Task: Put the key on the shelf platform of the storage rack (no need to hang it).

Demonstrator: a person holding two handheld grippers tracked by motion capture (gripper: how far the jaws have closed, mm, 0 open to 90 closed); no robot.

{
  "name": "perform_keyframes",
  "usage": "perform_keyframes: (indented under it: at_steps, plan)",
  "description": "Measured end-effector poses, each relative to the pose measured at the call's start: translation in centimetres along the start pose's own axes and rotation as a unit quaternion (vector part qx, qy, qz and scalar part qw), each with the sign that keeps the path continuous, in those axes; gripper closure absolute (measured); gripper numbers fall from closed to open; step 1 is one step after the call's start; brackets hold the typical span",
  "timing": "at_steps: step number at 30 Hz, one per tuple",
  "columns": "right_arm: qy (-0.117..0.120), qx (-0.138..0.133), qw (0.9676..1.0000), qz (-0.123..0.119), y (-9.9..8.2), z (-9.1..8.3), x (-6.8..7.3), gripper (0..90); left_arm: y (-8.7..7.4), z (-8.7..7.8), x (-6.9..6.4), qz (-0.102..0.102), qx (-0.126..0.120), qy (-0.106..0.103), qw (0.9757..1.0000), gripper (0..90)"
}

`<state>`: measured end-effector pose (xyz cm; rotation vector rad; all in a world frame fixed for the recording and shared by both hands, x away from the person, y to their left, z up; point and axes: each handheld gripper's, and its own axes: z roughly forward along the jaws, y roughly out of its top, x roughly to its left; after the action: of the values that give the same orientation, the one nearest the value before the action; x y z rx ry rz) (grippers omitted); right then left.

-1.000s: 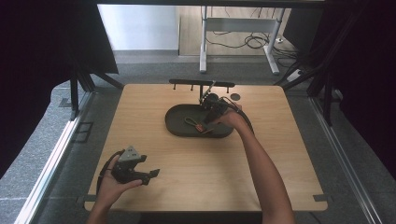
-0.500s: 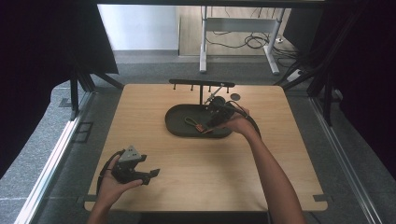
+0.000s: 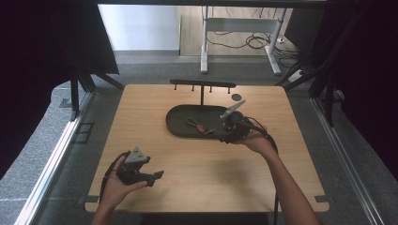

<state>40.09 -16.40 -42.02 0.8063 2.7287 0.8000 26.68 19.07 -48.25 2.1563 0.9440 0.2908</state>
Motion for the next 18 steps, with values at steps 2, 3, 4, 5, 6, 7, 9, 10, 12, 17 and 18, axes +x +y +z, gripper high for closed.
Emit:
perform_keyframes:
  at_steps: [2, 3, 4, 5, 6, 7, 9, 10, 12, 17, 18]
  plan:
    - [0.0, -0.007, 1.0, 0.003, -1.3, -0.5, 0.4, 50.4, 0.1, 0.0, -0.1, 0.003, 0.001, 0.0, 1.0, 22.7]
    - [0.001, -0.012, 0.9999, 0.005, -2.1, -0.7, 0.6, 50.3, 0.1, 0.0, -0.1, 0.001, 0.001, 0.0, 1.0, 22.7]
    - [0.003, -0.015, 0.9999, 0.008, -2.8, -0.9, 0.8, 50.1, 0.0, 0.0, -0.1, 0.001, 0.001, 0.0, 1.0, 22.7]
    - [0.002, -0.019, 0.9998, 0.008, -3.6, -1.0, 0.9, 50.1, 0.0, -0.1, -0.1, 0.001, 0.001, 0.001, 1.0, 22.7]
    - [0.002, -0.023, 0.9997, 0.011, -4.4, -1.2, 1.0, 50.1, 0.0, -0.1, -0.1, 0.0, 0.001, 0.001, 1.0, 22.7]
    - [0.001, -0.026, 0.9996, 0.014, -5.1, -1.3, 1.1, 50.0, 0.0, -0.1, -0.1, 0.0, 0.001, 0.001, 1.0, 22.7]
    - [0.001, -0.029, 0.9993, 0.023, -6.6, -1.5, 1.2, 49.8, 0.0, -0.1, -0.1, 0.0, 0.001, 0.001, 1.0, 22.7]
    - [0.0, -0.03, 0.9992, 0.027, -7.3, -1.5, 1.3, 49.4, 0.0, -0.1, -0.1, -0.001, 0.001, 0.002, 1.0, 22.7]
    - [0.002, -0.033, 0.9988, 0.034, -8.6, -1.4, 1.3, 48.9, 0.0, 0.0, -0.1, 0.0, 0.001, 0.002, 1.0, 22.7]
    - [0.005, -0.042, 0.9976, 0.055, -10.9, -0.9, 1.5, 47.9, 0.0, 0.0, -0.2, 0.001, 0.002, 0.002, 1.0, 22.8]
    - [0.004, -0.042, 0.9975, 0.056, -11.2, -0.7, 1.6, 47.9, 0.0, 0.0, -0.2, 0.003, 0.002, 0.002, 1.0, 22.7]
